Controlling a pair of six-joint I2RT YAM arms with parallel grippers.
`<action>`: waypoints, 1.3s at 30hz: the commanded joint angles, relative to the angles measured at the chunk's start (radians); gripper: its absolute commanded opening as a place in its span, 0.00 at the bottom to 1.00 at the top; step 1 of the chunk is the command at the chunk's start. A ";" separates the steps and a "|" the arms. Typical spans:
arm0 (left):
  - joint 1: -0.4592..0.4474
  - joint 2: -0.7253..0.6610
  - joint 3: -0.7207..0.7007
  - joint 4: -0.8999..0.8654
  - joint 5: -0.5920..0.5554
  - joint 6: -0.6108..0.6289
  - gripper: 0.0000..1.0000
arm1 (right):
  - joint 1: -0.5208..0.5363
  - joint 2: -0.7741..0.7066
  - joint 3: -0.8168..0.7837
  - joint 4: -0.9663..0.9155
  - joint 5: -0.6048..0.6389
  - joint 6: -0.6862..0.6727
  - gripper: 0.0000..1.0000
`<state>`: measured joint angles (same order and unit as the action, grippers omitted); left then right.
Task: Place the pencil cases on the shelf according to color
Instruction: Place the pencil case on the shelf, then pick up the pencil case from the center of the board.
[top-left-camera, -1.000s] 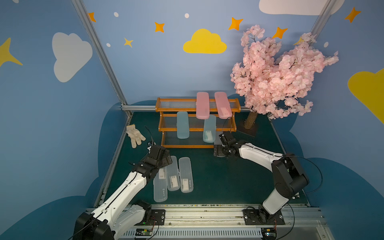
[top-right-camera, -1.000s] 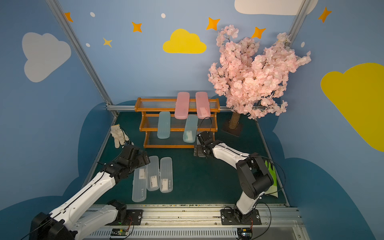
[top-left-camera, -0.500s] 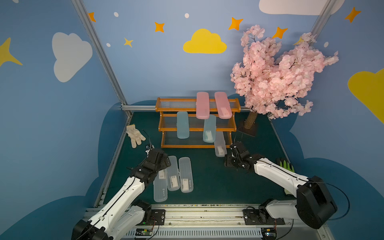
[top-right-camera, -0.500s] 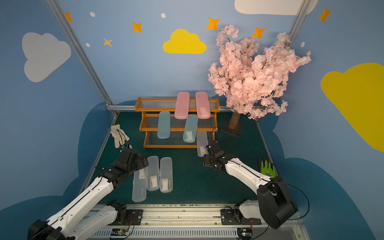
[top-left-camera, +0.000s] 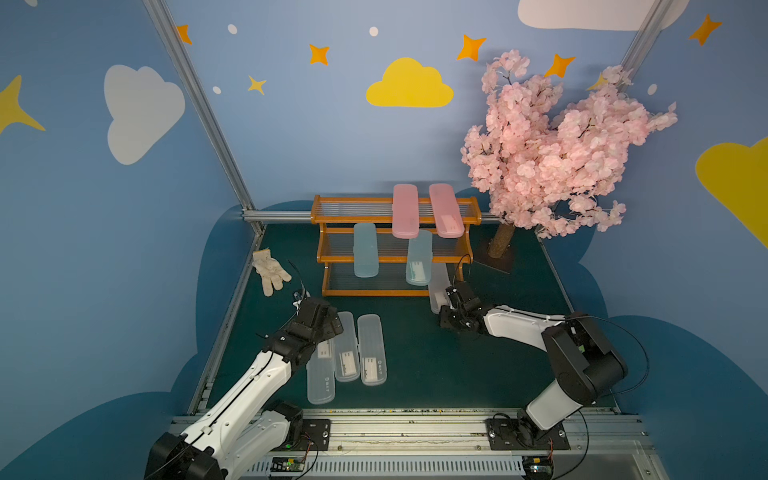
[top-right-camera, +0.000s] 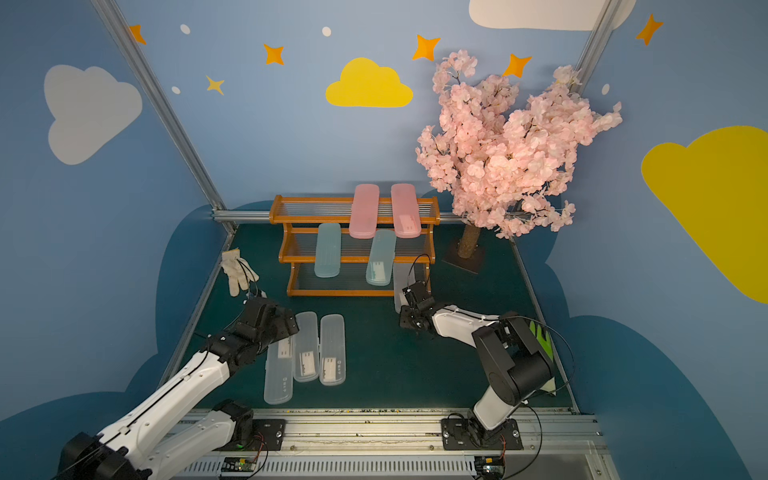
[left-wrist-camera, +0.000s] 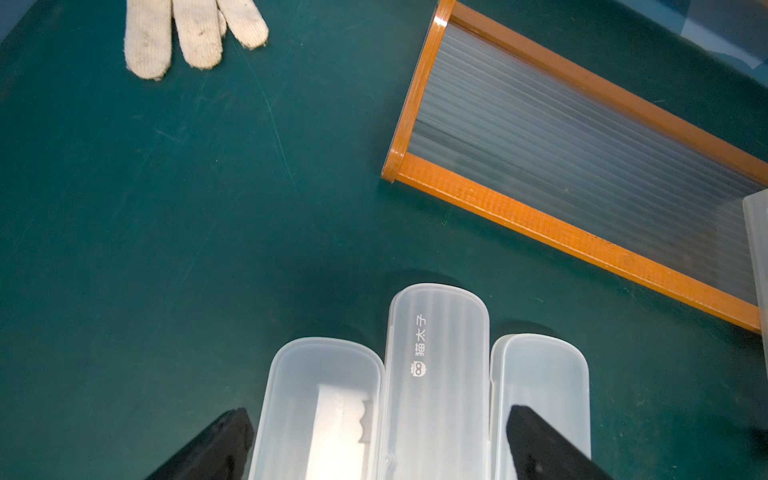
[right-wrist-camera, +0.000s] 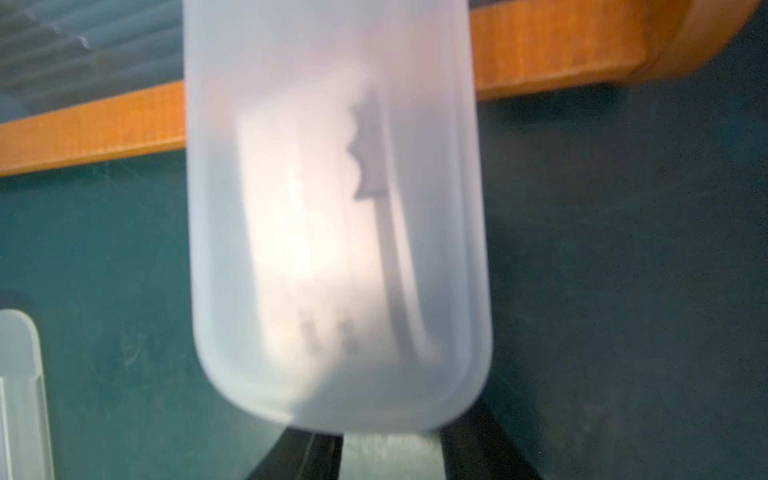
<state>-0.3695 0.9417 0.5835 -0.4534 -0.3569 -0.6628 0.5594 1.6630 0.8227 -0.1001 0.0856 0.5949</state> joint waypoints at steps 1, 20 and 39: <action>-0.002 -0.006 -0.017 0.005 0.003 -0.012 1.00 | -0.020 0.043 0.051 0.030 0.015 -0.006 0.41; 0.027 0.027 -0.069 0.022 -0.007 -0.068 1.00 | 0.108 -0.121 0.040 -0.196 0.094 0.089 0.90; 0.185 0.056 -0.078 -0.004 0.132 -0.086 1.00 | 0.558 0.150 0.302 -0.252 0.018 0.184 0.95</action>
<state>-0.1898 1.0126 0.5179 -0.4282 -0.2356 -0.7406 1.1057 1.7550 1.0447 -0.2867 0.1291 0.8143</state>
